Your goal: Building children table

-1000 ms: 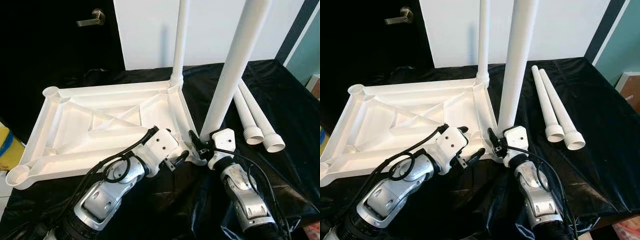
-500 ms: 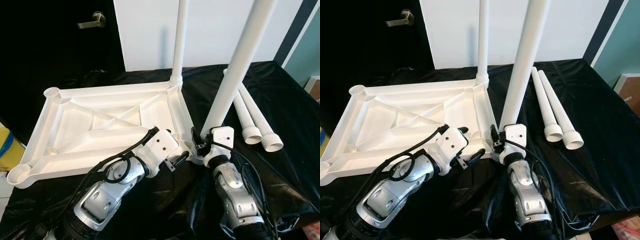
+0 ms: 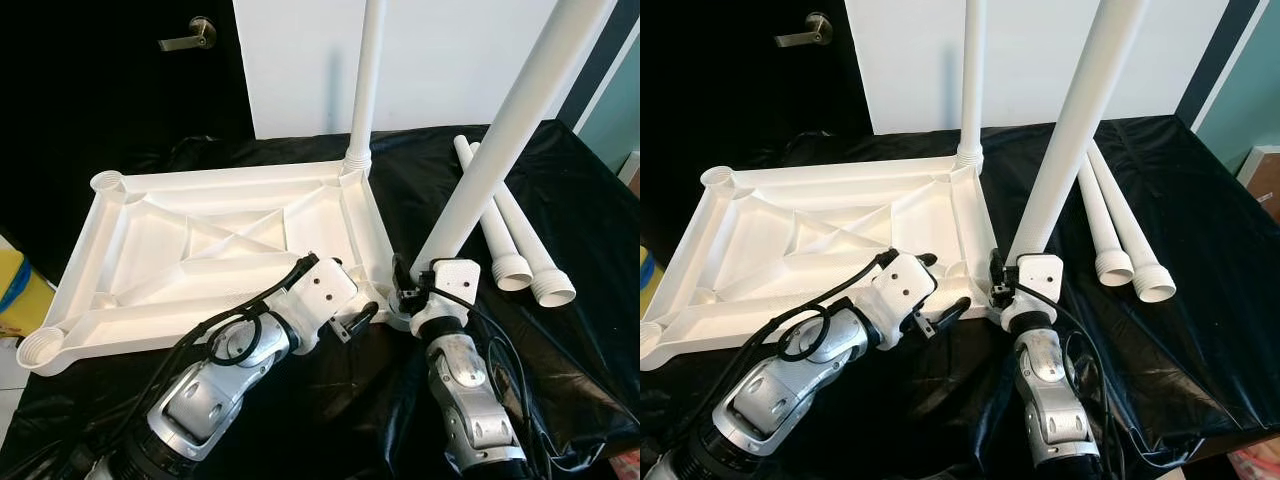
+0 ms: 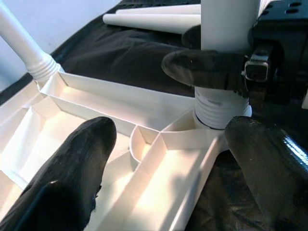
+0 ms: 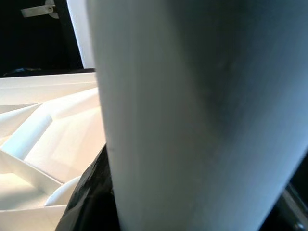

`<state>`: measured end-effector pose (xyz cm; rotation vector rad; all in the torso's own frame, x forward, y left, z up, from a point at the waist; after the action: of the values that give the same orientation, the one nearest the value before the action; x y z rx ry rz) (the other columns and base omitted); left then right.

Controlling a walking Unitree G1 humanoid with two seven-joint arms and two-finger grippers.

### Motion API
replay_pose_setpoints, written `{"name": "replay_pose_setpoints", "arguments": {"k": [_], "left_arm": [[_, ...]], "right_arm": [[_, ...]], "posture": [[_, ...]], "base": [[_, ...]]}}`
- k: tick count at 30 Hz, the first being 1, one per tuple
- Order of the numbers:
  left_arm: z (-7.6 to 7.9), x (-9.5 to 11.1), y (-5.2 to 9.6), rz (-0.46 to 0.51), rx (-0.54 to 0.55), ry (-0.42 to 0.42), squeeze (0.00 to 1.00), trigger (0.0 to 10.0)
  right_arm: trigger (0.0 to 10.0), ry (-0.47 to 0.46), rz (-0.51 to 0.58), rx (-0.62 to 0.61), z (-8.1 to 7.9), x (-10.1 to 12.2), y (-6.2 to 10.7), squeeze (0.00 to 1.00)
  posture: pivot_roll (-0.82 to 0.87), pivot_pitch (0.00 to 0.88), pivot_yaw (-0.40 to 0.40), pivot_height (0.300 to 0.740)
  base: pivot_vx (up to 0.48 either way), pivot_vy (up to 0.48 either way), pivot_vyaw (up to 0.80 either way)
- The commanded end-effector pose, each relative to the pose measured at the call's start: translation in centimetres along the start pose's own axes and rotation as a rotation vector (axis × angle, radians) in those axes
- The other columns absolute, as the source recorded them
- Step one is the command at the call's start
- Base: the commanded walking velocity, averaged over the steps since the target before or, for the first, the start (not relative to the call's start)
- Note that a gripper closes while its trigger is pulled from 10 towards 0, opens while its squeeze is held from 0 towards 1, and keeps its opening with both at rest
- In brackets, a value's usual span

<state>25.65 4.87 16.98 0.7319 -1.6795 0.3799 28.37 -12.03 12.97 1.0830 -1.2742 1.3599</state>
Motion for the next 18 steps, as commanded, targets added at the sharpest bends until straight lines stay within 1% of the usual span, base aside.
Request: {"name": "replay_pose_setpoints", "arguments": {"k": [1, 2, 3, 5, 8, 12, 16, 17, 18], "left_arm": [[0.8, 0.0, 0.0, -0.01, -0.12, -0.009, 0.0, 10.0], [0.7, 0.0, 0.0, -0.01, -0.118, -0.011, 0.0, 10.0], [0.7, 0.0, 0.0, -0.01, -0.118, -0.011, 0.0, 10.0], [0.7, 0.0, 0.0, -0.01, -0.116, -0.012, 0.0, 10.0], [0.6, 0.0, 0.0, -0.009, -0.112, -0.013, 0.0, 10.0], [0.3, 0.2, -0.2, 0.004, -0.097, -0.016, 0.0, 10.0], [0.0, 0.4, -0.3, 0.01, -0.086, 0.003, 0.0, 10.0], [-0.2, 0.5, -0.3, 0.015, -0.087, 0.007, 0.0, 10.0], [-0.5, 0.7, -0.3, 0.022, -0.088, 0.038, 0.0, 10.0]], "right_arm": [[10.0, 0.008, -0.027, -0.056, 0.9, -0.2, 0.0, 0.0], [10.0, 0.014, 0.019, -0.056, 0.8, 1.1, -0.4, 0.0], [10.0, 0.014, 0.019, -0.056, 0.8, 1.1, -0.4, 0.0], [10.0, 0.014, 0.088, -0.051, 0.5, 3.0, -0.8, 0.0], [10.0, 0.0, 0.136, -0.042, 0.1, 4.6, -1.1, 0.0], [10.0, -0.003, 0.154, -0.03, 0.1, 5.2, -1.3, 0.0], [10.0, -0.011, 0.147, -0.021, 0.1, 5.3, -1.4, 0.0], [10.0, -0.015, 0.136, 0.002, 0.2, 5.2, -1.5, 0.0], [10.0, -0.011, 0.121, 0.055, 0.3, 5.1, -1.8, 0.0]], "posture": [[-0.01, 0.05, 0.007, 0.74], [-0.01, 0.051, 0.006, 0.74], [-0.01, 0.051, 0.006, 0.74], [-0.01, 0.053, 0.006, 0.74], [-0.01, 0.055, 0.004, 0.74], [-0.01, 0.059, 0.003, 0.74], [-0.01, 0.06, 0.003, 0.74], [-0.01, 0.059, 0.003, 0.74], [-0.01, 0.059, 0.003, 0.74]], "base": [[0.0, 0.0, 0.0], [0.0, 0.0, 0.0], [0.0, 0.0, 0.0], [0.0, 0.0, 0.0], [0.0, 0.0, 0.0], [0.0, 0.0, 0.0], [0.0, 0.0, 0.0], [0.0, 0.0, 0.0], [0.0, 0.0, 0.0]]}}
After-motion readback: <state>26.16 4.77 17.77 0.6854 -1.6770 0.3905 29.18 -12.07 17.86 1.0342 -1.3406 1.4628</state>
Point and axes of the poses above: a point about 5 cm out from each wrist's last joint towards the gripper, its own y axis pointing back from the gripper into the wrist, its own x axis along the axis of the wrist's last joint, z = x × y, the point moved 1 cm from there along -y, pointing out of the wrist towards the gripper, and after that the axes turned 8 degrees about y, right-handed, at the moved point
